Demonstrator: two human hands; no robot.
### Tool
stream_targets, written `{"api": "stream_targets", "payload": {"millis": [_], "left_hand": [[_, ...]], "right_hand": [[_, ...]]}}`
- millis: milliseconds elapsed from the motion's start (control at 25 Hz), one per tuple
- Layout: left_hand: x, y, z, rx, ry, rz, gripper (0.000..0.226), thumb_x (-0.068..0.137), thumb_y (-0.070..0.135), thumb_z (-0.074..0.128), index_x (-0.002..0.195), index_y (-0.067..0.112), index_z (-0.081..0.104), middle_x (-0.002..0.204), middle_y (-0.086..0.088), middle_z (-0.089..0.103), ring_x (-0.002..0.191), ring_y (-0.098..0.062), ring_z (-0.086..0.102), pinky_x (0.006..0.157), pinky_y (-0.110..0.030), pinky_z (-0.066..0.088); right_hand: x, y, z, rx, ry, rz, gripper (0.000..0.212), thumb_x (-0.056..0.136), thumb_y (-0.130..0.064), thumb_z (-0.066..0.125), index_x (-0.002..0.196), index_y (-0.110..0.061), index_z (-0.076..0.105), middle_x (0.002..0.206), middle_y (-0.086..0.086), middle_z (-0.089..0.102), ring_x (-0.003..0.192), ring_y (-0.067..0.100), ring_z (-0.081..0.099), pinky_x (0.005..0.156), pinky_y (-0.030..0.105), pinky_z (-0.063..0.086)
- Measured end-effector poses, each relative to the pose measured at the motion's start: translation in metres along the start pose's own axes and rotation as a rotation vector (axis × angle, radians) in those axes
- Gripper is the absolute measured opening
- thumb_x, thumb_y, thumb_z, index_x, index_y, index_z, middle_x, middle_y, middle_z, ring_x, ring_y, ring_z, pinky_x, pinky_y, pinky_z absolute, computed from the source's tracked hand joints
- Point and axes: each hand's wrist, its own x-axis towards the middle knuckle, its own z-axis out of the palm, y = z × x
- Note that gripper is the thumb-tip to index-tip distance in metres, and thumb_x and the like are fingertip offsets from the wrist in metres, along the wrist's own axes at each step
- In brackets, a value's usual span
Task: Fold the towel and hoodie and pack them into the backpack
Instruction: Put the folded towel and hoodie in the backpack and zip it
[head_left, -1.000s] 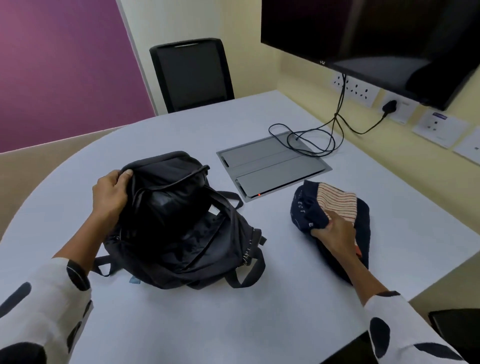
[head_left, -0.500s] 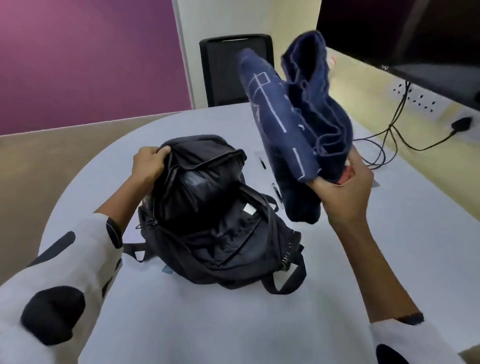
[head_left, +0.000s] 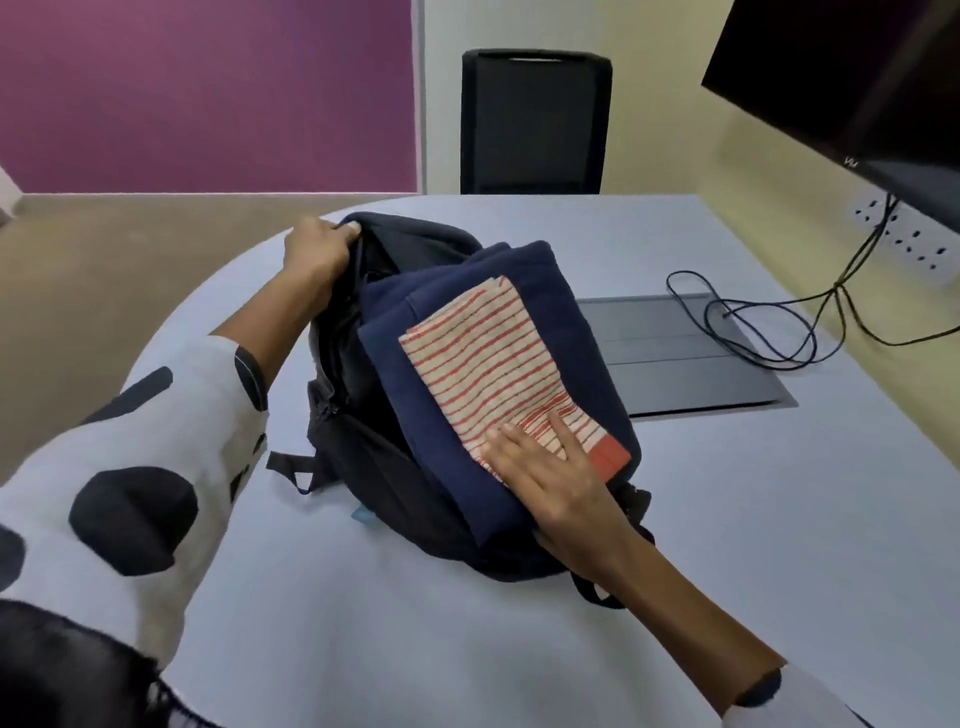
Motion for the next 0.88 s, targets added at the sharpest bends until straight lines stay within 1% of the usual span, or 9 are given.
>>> {"api": "stream_targets", "payload": {"millis": [80, 200, 320, 360, 400, 480, 600, 760, 880], "left_hand": [[0.014, 0.001, -0.004, -0.051, -0.004, -0.024, 0.024, 0.084, 0.033, 0.060, 0.067, 0.016, 0.055, 0.086, -0.011, 0.059, 0.078, -0.022, 0.054, 0.077, -0.039, 0.050], [0.016, 0.001, -0.003, -0.062, -0.036, -0.043, 0.026, 0.092, 0.027, 0.057, 0.069, 0.016, 0.054, 0.089, -0.010, 0.058, 0.079, -0.020, 0.053, 0.073, -0.034, 0.044], [0.020, -0.002, -0.001, -0.058, -0.048, -0.037, 0.030, 0.091, 0.030, 0.058, 0.065, 0.017, 0.052, 0.083, -0.008, 0.059, 0.075, -0.020, 0.052, 0.070, -0.033, 0.043], [0.018, 0.000, -0.001, -0.054, -0.054, -0.042, 0.030, 0.091, 0.032, 0.058, 0.065, 0.017, 0.051, 0.081, -0.008, 0.058, 0.074, -0.020, 0.051, 0.069, -0.032, 0.042], [0.019, 0.001, -0.001, -0.053, -0.051, -0.030, 0.031, 0.091, 0.033, 0.058, 0.064, 0.017, 0.051, 0.079, -0.007, 0.058, 0.071, -0.020, 0.051, 0.067, -0.031, 0.041], [0.010, 0.004, 0.000, -0.063, -0.055, 0.002, 0.032, 0.092, 0.033, 0.056, 0.064, 0.017, 0.053, 0.074, -0.005, 0.058, 0.064, -0.020, 0.051, 0.064, -0.028, 0.041], [-0.004, -0.002, -0.005, -0.080, -0.067, 0.039, 0.029, 0.088, 0.038, 0.055, 0.068, 0.016, 0.055, 0.074, -0.005, 0.057, 0.069, -0.019, 0.051, 0.067, -0.032, 0.041], [-0.023, -0.001, -0.009, -0.114, -0.104, 0.045, 0.025, 0.091, 0.034, 0.056, 0.075, 0.015, 0.061, 0.078, -0.008, 0.060, 0.073, -0.021, 0.053, 0.071, -0.035, 0.044], [-0.034, 0.011, -0.004, -0.108, -0.131, 0.052, 0.027, 0.093, 0.030, 0.057, 0.071, 0.016, 0.064, 0.070, -0.002, 0.065, 0.066, -0.019, 0.058, 0.068, -0.033, 0.046]], "right_hand": [[-0.010, -0.001, 0.010, -0.006, -0.142, -0.043, 0.055, 0.073, -0.006, 0.071, 0.127, -0.005, 0.058, 0.127, 0.009, 0.063, 0.123, 0.024, 0.056, 0.103, 0.061, 0.037], [-0.013, 0.000, 0.017, 0.047, -0.494, 0.013, 0.084, 0.054, -0.017, 0.088, 0.131, -0.013, 0.056, 0.131, 0.002, 0.060, 0.125, 0.017, 0.054, 0.109, 0.050, 0.030], [-0.003, 0.015, 0.002, 0.423, -0.685, 0.233, 0.078, 0.075, -0.053, 0.072, 0.143, -0.032, 0.040, 0.154, -0.015, 0.029, 0.144, 0.006, 0.022, 0.120, 0.046, 0.010], [0.005, 0.021, -0.003, 0.512, -0.652, 0.332, 0.074, 0.078, -0.065, 0.061, 0.143, -0.039, 0.038, 0.156, -0.020, 0.020, 0.146, 0.006, 0.012, 0.120, 0.048, 0.009], [0.013, 0.026, -0.004, 0.470, -0.547, 0.368, 0.072, 0.080, -0.072, 0.050, 0.143, -0.043, 0.034, 0.158, -0.019, 0.013, 0.147, 0.009, 0.005, 0.119, 0.051, 0.006], [0.026, 0.031, 0.012, 0.169, -0.410, 0.272, 0.073, 0.084, -0.076, 0.032, 0.149, -0.046, 0.016, 0.161, -0.010, -0.003, 0.148, 0.020, -0.009, 0.114, 0.063, -0.004], [0.042, 0.028, 0.049, 0.057, -0.511, 0.282, 0.083, 0.079, -0.084, 0.025, 0.149, -0.046, -0.001, 0.159, -0.007, -0.017, 0.145, 0.027, -0.020, 0.103, 0.075, -0.009], [0.056, 0.017, 0.087, -0.015, -0.696, 0.249, 0.095, 0.066, -0.092, 0.006, 0.149, -0.047, 0.002, 0.161, -0.002, -0.007, 0.145, 0.030, -0.019, 0.095, 0.078, -0.015], [0.080, 0.016, 0.107, -0.043, -0.847, 0.328, 0.101, 0.061, -0.094, 0.009, 0.148, -0.046, -0.004, 0.161, 0.000, -0.009, 0.144, 0.033, -0.022, 0.091, 0.079, -0.017]]}}
